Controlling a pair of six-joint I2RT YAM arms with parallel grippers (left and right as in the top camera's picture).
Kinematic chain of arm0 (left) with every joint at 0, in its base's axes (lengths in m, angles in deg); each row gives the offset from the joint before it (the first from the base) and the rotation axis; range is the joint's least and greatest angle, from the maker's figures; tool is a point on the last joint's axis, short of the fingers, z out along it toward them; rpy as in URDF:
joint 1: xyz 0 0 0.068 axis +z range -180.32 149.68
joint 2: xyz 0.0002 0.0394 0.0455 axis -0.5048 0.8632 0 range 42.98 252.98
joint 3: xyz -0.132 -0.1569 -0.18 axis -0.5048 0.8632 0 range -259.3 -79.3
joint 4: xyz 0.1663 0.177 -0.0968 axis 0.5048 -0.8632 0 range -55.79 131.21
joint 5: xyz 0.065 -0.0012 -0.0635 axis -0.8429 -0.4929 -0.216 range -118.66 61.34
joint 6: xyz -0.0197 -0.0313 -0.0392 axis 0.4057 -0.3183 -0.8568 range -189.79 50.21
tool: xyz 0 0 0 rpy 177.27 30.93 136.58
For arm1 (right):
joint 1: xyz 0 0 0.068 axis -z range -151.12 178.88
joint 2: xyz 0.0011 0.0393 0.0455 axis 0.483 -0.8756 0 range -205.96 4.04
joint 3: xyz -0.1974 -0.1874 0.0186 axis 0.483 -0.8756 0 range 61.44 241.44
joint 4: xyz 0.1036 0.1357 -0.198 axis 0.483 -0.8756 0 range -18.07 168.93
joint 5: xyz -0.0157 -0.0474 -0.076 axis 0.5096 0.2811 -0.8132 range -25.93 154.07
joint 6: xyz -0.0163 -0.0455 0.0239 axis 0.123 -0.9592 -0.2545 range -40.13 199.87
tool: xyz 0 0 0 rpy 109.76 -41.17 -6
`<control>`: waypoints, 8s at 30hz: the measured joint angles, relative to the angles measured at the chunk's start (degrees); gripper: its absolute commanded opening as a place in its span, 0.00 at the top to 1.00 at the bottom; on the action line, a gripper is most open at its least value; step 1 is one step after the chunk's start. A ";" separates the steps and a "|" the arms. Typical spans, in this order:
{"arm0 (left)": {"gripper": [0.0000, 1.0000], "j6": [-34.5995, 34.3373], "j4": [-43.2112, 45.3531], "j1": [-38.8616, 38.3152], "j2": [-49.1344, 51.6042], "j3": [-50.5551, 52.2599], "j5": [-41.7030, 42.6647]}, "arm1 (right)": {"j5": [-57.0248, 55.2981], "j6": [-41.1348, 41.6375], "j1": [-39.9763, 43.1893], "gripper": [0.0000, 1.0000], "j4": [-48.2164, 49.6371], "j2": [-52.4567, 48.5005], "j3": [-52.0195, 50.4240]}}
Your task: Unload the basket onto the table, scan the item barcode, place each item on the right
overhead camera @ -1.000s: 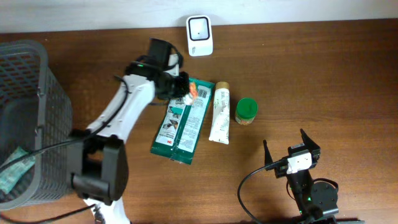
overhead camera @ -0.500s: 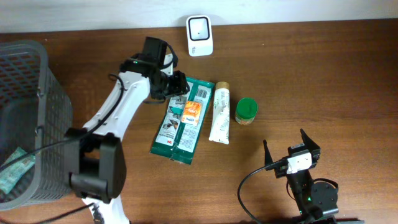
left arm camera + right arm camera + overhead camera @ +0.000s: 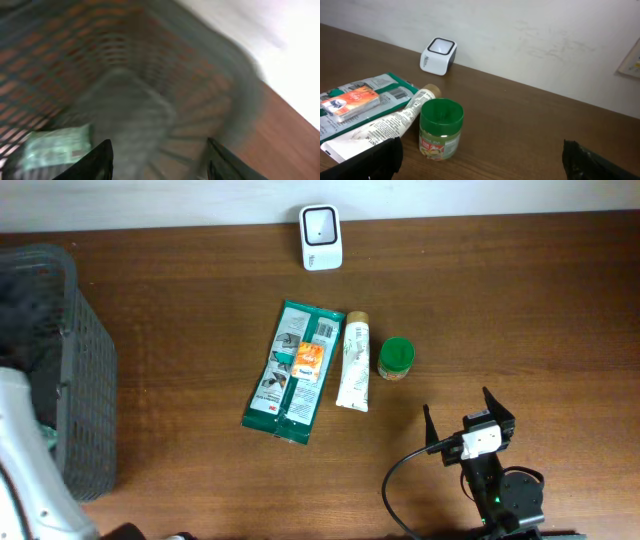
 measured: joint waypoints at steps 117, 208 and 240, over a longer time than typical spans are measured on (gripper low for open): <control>0.01 30.67 -7.98 -23.91 15.26 -8.04 25.03 | 0.00 0.04 0.00 0.01 0.02 0.00 0.00; 0.01 30.84 -7.76 -17.27 15.26 -8.04 17.35 | 42.49 -12.94 -4.81 0.48 -61.99 -107.14 92.24; 0.01 30.82 -7.74 -17.27 15.26 -8.04 17.33 | 12.68 -14.38 -15.61 0.57 -43.60 -105.15 105.04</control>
